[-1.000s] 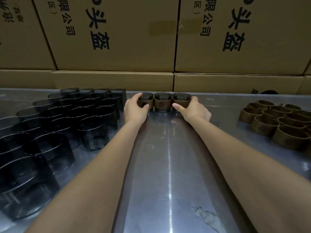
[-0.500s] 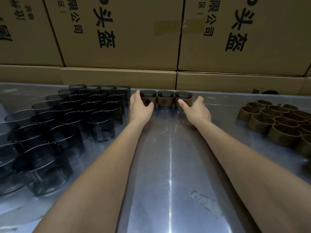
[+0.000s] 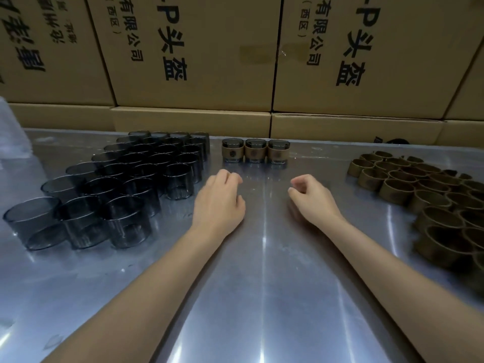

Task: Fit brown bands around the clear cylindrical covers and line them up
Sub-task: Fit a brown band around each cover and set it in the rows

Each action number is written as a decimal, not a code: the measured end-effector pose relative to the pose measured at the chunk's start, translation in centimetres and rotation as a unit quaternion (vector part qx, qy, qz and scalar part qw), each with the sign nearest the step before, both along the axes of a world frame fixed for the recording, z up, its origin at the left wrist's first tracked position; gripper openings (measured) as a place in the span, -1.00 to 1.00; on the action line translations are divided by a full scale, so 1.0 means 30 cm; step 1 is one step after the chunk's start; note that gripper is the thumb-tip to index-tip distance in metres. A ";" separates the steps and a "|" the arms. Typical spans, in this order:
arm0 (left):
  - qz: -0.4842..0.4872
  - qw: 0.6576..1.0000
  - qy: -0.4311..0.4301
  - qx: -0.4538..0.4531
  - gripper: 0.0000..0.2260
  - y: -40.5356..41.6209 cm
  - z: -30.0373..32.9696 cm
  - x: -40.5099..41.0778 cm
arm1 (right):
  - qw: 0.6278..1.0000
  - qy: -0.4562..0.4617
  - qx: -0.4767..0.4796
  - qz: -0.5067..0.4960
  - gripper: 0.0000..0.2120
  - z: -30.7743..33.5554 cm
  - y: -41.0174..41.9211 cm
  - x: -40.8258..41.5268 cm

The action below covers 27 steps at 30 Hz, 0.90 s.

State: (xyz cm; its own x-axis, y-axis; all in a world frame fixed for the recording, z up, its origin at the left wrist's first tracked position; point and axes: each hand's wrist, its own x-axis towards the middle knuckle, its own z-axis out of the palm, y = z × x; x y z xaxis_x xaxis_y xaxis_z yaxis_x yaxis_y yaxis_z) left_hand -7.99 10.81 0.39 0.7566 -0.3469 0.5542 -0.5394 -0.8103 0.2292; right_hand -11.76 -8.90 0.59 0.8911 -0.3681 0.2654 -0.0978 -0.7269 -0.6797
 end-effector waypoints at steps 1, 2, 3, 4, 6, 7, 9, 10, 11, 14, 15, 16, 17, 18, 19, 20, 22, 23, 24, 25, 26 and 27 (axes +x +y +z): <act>0.013 1.000 -0.012 0.008 -0.70 0.023 0.004 -0.016 | 1.000 0.006 -0.015 0.013 -0.73 -0.003 0.008 -0.036; 0.035 0.999 -0.024 0.020 -0.67 0.047 0.006 -0.024 | 0.999 0.013 -0.033 0.025 -0.76 -0.006 0.014 -0.069; 0.066 0.997 -0.029 0.037 -0.64 0.070 0.007 -0.026 | 0.998 0.021 -0.056 0.037 -0.79 -0.010 0.019 -0.097; 0.100 0.993 -0.023 0.052 -0.58 0.089 0.008 -0.023 | 0.995 0.029 -0.081 0.048 -0.81 -0.014 0.025 -0.117; 0.149 0.987 0.008 0.060 -0.48 0.109 0.015 -0.017 | 0.989 0.038 -0.129 0.061 -0.81 -0.017 0.036 -0.138; 0.158 0.986 0.021 0.057 -0.46 0.110 0.018 -0.014 | 0.987 0.039 -0.146 0.062 -0.81 -0.016 0.041 -0.142; 0.160 0.986 0.027 0.046 -0.44 0.105 0.023 -0.003 | 0.984 0.039 -0.163 0.058 -0.79 -0.010 0.047 -0.140; 0.160 0.986 0.023 0.038 -0.45 0.105 0.024 0.005 | 0.984 0.040 -0.162 0.057 -0.79 -0.007 0.046 -0.138; 0.161 0.986 0.018 0.028 -0.46 0.108 0.025 0.013 | 0.985 0.042 -0.155 0.058 -0.80 -0.004 0.042 -0.135; 0.166 0.986 0.016 0.000 -0.51 0.119 0.025 0.027 | 0.989 0.043 -0.130 0.063 -0.82 -0.002 0.033 -0.126; 0.165 0.986 0.011 -0.003 -0.54 0.119 0.024 0.029 | 0.989 0.043 -0.128 0.062 -0.83 -0.002 0.031 -0.123; 0.163 0.987 0.001 -0.007 -0.55 0.118 0.023 0.030 | 0.989 0.044 -0.129 0.062 -0.84 -0.003 0.030 -0.120; 0.157 0.988 -0.010 -0.013 -0.57 0.115 0.022 0.029 | 0.989 0.045 -0.130 0.062 -0.84 -0.005 0.030 -0.118; 0.145 0.989 -0.022 -0.020 -0.58 0.110 0.023 0.026 | 0.989 0.045 -0.130 0.061 -0.84 -0.006 0.031 -0.117; 0.130 0.991 -0.031 -0.026 -0.59 0.102 0.025 0.020 | 0.989 0.047 -0.130 0.060 -0.84 -0.005 0.032 -0.117; 0.110 0.993 -0.037 -0.032 -0.61 0.091 0.027 0.013 | 0.989 0.049 -0.129 0.059 -0.83 -0.005 0.033 -0.117; 0.066 0.996 -0.034 -0.045 -0.64 0.066 0.033 -0.006 | 0.988 0.056 -0.128 0.059 -0.83 -0.003 0.033 -0.117; 0.041 0.998 -0.027 -0.047 -0.66 0.050 0.036 -0.019 | 0.988 0.058 -0.129 0.058 -0.82 -0.002 0.033 -0.118; 0.011 0.999 -0.023 -0.047 -0.67 0.035 0.039 -0.034 | 0.988 0.059 -0.130 0.057 -0.82 0.000 0.035 -0.119; -0.022 0.998 -0.021 -0.046 -0.68 0.018 0.041 -0.051 | 0.988 0.059 -0.130 0.057 -0.79 0.002 0.037 -0.122; -0.059 0.997 -0.022 -0.044 -0.68 -0.001 0.043 -0.072 | 0.988 0.058 -0.130 0.061 -0.71 0.003 0.040 -0.126; -0.097 0.994 -0.024 -0.044 -0.69 -0.021 0.045 -0.096 | 0.988 0.058 -0.123 0.070 -0.58 0.005 0.044 -0.130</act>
State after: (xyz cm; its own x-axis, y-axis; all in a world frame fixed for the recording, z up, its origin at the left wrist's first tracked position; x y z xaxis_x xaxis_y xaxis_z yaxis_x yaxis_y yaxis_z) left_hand -10.86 10.17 1.75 0.6525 -0.4326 0.6223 -0.6956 -0.6677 0.2653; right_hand -15.66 -7.57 0.73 0.9582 -0.1761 0.2257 -0.0512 -0.8811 -0.4701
